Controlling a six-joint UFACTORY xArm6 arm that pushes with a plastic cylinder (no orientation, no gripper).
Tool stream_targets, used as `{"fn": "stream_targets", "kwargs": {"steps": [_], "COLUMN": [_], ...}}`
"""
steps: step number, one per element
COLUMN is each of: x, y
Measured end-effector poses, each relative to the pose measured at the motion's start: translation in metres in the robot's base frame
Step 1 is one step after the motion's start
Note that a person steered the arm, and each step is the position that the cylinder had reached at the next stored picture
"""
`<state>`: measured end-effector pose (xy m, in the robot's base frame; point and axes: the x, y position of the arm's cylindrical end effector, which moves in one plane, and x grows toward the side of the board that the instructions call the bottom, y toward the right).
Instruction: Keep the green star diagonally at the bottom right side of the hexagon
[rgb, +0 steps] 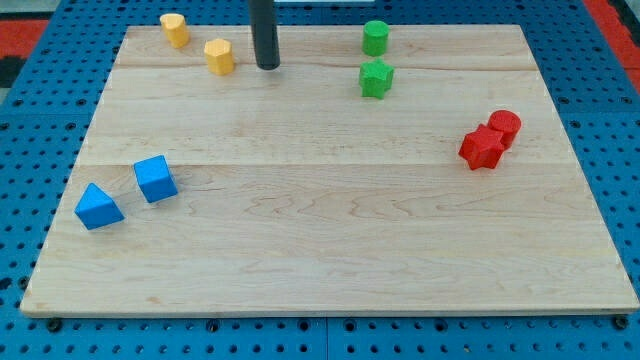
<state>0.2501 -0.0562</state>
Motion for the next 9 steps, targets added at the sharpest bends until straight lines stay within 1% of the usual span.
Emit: {"fn": "stream_targets", "kwargs": {"steps": [1, 2, 3, 4, 5, 6, 7, 8, 9], "x": [-0.022, 0.010, 0.026, 0.057, 0.074, 0.070, 0.052, 0.052, 0.053], "y": [0.074, 0.125, 0.186, 0.161, 0.130, 0.097, 0.086, 0.025, 0.026]}}
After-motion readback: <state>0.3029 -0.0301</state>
